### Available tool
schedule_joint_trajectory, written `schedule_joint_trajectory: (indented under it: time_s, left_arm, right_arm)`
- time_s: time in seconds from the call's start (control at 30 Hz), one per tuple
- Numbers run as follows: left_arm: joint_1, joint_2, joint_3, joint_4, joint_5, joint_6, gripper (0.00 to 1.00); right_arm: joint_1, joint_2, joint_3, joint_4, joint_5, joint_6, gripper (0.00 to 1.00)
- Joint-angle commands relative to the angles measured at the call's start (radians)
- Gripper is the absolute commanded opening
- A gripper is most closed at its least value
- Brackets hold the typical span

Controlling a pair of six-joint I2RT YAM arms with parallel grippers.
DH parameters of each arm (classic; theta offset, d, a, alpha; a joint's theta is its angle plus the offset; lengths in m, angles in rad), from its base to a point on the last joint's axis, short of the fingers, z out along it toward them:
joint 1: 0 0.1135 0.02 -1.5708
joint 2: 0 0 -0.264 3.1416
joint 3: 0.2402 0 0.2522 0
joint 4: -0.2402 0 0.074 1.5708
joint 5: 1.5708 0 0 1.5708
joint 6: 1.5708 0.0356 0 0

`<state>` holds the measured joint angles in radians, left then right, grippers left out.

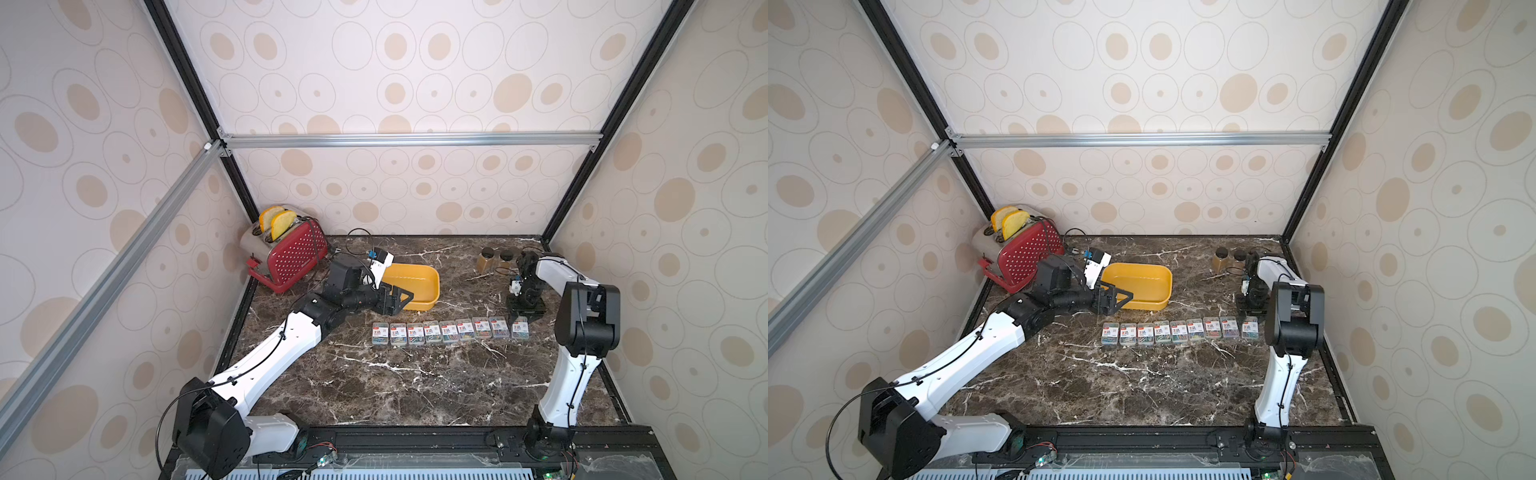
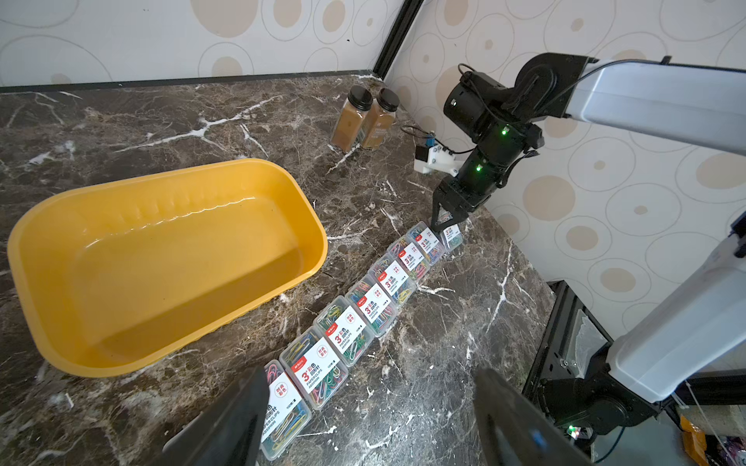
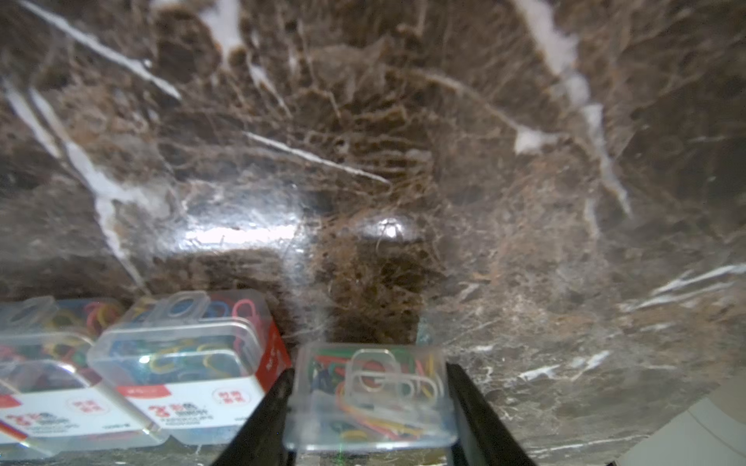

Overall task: Take the paper clips out of the storage box
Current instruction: Place the boxed paper clips at the center of the board.

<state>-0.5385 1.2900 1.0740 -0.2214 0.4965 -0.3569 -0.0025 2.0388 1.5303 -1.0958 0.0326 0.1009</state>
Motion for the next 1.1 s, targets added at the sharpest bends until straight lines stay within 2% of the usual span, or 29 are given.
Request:
schedule_joint_trajectory:
  time_s: [0.0, 0.13, 0.2, 0.37, 0.47, 0.8, 0.93, 1.07]
  left_arm:
    - [0.005, 0.011, 0.018, 0.024, 0.016, -0.013, 0.82]
    - [0.005, 0.013, 0.014, 0.032, 0.019, -0.02, 0.83]
    - [0.006, 0.013, 0.012, 0.037, 0.019, -0.024, 0.83]
    - [0.006, 0.017, 0.011, 0.043, 0.024, -0.028, 0.84]
    - [0.005, 0.022, 0.012, 0.05, 0.031, -0.031, 0.84]
    - [0.006, 0.022, 0.006, 0.072, 0.042, -0.037, 0.84]
    - [0.005, 0.021, 0.006, 0.074, 0.046, -0.036, 0.84]
    - [0.005, 0.021, 0.006, 0.074, 0.048, -0.036, 0.84]
  right_arm:
    - [-0.003, -0.003, -0.003, 0.043, -0.032, 0.016, 0.52]
    - [-0.003, -0.008, -0.001, 0.053, -0.052, 0.027, 0.58]
    - [-0.004, -0.009, 0.002, 0.053, -0.052, 0.036, 0.65]
    - [-0.002, -0.028, 0.003, 0.061, -0.059, 0.048, 0.74]
    - [-0.003, -0.038, 0.004, 0.054, -0.054, 0.054, 0.74]
    - [-0.053, -0.203, -0.057, 0.138, 0.001, 0.147, 0.69]
    - [-0.082, -0.184, -0.048, 0.102, 0.111, 0.185, 0.61]
    - [-0.11, -0.141, -0.053, 0.094, 0.153, 0.209, 0.61]
